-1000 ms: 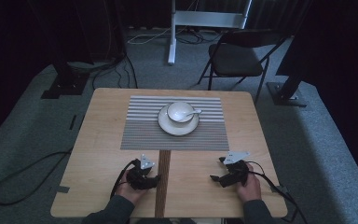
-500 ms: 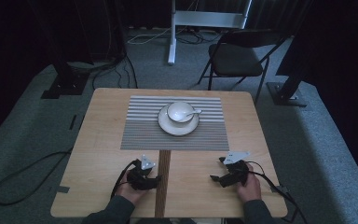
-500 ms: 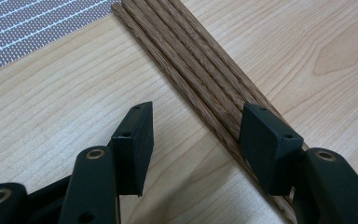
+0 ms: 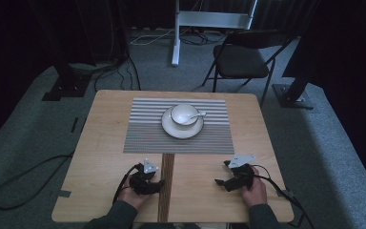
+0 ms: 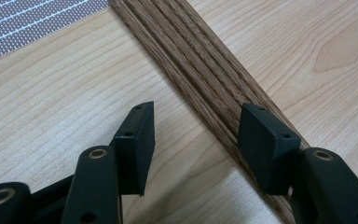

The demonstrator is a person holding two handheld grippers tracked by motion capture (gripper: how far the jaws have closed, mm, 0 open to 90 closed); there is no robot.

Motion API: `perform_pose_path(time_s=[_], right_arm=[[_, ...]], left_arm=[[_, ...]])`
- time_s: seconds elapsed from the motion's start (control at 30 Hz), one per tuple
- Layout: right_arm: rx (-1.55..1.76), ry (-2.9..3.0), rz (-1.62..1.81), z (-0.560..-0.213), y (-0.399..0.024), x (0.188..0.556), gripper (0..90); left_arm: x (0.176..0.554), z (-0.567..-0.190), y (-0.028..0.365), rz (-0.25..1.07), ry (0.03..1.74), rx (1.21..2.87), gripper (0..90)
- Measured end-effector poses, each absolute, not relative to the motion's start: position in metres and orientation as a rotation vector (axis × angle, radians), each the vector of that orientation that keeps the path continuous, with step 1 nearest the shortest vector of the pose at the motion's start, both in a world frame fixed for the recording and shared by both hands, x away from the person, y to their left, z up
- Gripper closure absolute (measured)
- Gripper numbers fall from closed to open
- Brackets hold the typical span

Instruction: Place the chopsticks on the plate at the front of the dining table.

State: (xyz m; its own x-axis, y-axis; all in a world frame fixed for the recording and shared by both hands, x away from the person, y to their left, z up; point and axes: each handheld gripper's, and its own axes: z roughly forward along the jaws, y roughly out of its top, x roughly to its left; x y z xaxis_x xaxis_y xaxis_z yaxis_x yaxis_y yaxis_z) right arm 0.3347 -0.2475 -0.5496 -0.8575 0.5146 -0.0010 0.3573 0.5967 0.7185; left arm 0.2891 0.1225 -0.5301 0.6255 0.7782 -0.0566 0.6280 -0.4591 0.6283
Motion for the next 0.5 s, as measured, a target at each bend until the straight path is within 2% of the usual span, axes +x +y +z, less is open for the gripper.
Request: perform_pose_path(time_s=[0.5], right_arm=[[0.724, 2.616, 1.109, -0.5496, -0.2474, 0.3347, 11.3]], left_arm=[[0.2876, -0.5299, 0.1244, 0.331, 1.124, 2.224, 47.7]])
